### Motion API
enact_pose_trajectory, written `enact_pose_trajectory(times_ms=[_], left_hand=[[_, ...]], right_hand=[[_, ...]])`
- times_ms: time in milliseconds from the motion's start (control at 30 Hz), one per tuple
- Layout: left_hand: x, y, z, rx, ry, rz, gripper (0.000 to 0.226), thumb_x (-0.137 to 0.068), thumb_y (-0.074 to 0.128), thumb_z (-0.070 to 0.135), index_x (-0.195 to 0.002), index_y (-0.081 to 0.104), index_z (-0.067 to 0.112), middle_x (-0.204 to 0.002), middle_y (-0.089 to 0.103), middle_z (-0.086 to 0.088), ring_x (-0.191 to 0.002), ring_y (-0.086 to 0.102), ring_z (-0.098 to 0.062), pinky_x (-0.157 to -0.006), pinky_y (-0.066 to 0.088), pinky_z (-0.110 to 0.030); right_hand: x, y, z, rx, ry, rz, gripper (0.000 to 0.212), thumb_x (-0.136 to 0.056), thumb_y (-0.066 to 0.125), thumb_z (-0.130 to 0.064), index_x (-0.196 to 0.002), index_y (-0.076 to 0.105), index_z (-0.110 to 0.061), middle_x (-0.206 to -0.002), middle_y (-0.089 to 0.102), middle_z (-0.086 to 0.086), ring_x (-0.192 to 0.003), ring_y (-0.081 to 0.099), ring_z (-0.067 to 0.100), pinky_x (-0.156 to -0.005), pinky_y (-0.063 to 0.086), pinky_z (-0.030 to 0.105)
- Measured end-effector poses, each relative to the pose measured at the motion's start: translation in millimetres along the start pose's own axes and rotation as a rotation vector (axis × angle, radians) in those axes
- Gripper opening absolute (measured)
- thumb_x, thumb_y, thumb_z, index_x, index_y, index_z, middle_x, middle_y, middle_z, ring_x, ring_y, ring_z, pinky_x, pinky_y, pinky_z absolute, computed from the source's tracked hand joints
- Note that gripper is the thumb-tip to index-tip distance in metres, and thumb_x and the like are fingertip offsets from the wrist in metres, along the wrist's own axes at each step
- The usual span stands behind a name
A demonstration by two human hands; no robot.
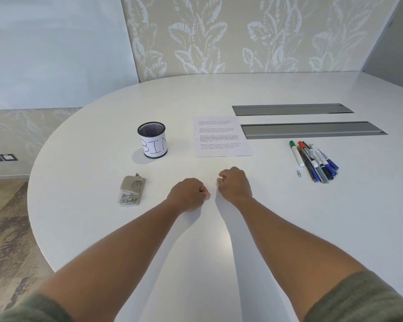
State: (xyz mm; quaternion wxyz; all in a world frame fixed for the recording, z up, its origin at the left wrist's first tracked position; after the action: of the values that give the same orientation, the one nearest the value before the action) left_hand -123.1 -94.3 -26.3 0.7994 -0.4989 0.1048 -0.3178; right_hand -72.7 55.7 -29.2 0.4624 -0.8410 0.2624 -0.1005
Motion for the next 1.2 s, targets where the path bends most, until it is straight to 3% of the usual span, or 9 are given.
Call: enact_pose_trajectory(times_ms=[233,433,600,667,767,933,1067,1200], left_hand=[[-5.0,-7.7,-27.1,0.147,-0.041,0.030,0.017,-0.085,0.058,0.023,-0.077,0.067,0.011,-0.076,0.064,0.008,-0.071,0.053,-0.016,-0.068,0.046,-0.029],[-7.4,-11.2,-31.0,0.190,-0.065,0.054,0.015,-0.088,0.060,0.026,-0.087,0.072,0.016,-0.088,0.070,0.014,-0.087,0.065,-0.015,-0.079,0.052,-0.032],[-11.3,-11.4,-34.6,0.215,-0.074,0.062,0.014,-0.088,0.060,0.027,-0.086,0.071,0.018,-0.089,0.069,0.015,-0.085,0.064,-0.013,-0.072,0.049,-0.028],[-13.0,-11.3,-35.9,0.230,-0.074,0.071,0.014,-0.088,0.060,0.027,-0.085,0.071,0.018,-0.087,0.068,0.016,-0.085,0.064,-0.013,-0.072,0.048,-0.028],[-15.6,-11.3,-37.7,0.246,-0.084,0.085,0.015,-0.087,0.061,0.027,-0.085,0.072,0.017,-0.086,0.069,0.015,-0.085,0.064,-0.014,-0.072,0.048,-0.028],[-20.3,-12.3,-42.7,0.297,-0.105,0.111,0.015,-0.086,0.062,0.024,-0.081,0.071,0.013,-0.083,0.070,0.014,-0.079,0.062,-0.013,-0.069,0.047,-0.026],[-26.3,-15.6,-49.8,0.368,-0.159,0.150,0.028,-0.088,0.064,0.027,-0.079,0.067,0.002,-0.069,0.065,0.004,-0.065,0.055,-0.016,-0.064,0.044,-0.026],[-31.5,-23.9,-55.4,0.397,-0.192,0.196,0.023,-0.090,0.065,0.031,-0.075,0.070,0.015,-0.064,0.064,0.013,-0.063,0.059,-0.011,-0.059,0.042,-0.023]], right_hand=[[-11.5,3.7,-6.4,-0.051,0.051,-0.059,0.022,-0.091,0.059,-0.023,-0.108,0.072,-0.019,-0.116,0.057,0.002,-0.106,0.060,0.022,-0.082,0.052,0.033],[-17.9,6.3,-16.4,-0.038,0.109,-0.076,0.018,-0.083,0.061,-0.020,-0.090,0.075,-0.013,-0.103,0.061,0.003,-0.091,0.064,0.026,-0.073,0.053,0.032],[-19.6,6.9,-21.0,-0.002,0.104,-0.086,0.019,-0.081,0.058,-0.012,-0.083,0.076,-0.014,-0.094,0.066,0.002,-0.079,0.061,0.025,-0.067,0.049,0.029],[-20.4,5.7,-22.0,0.002,0.107,-0.092,0.022,-0.080,0.056,-0.009,-0.084,0.076,-0.014,-0.091,0.066,0.000,-0.081,0.063,0.026,-0.067,0.051,0.029],[-21.9,7.1,-26.9,0.085,0.075,-0.125,0.024,-0.082,0.055,-0.009,-0.093,0.075,-0.014,-0.103,0.065,0.002,-0.092,0.065,0.027,-0.078,0.057,0.034],[-23.2,14.4,-32.5,0.192,0.057,-0.190,0.027,-0.084,0.053,-0.011,-0.107,0.067,-0.013,-0.115,0.057,0.004,-0.105,0.060,0.025,-0.089,0.052,0.038],[-26.2,16.3,-36.0,0.143,0.074,-0.183,0.025,-0.085,0.050,-0.012,-0.104,0.068,-0.012,-0.112,0.060,0.004,-0.102,0.061,0.026,-0.083,0.052,0.034],[-32.1,21.1,-47.7,0.033,0.080,-0.195,0.024,-0.083,0.049,-0.008,-0.095,0.069,-0.007,-0.107,0.066,0.005,-0.095,0.064,0.026,-0.076,0.054,0.035]])
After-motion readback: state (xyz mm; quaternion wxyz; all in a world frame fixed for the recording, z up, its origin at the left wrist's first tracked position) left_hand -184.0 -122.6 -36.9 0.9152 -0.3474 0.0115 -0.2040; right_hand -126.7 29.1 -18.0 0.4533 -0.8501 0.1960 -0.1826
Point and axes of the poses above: each hand's wrist, its own x-axis away from the middle knuckle, its own y-axis out of the palm, z = x × y, the point moved 4 cm from there along -x, towards the middle knuckle
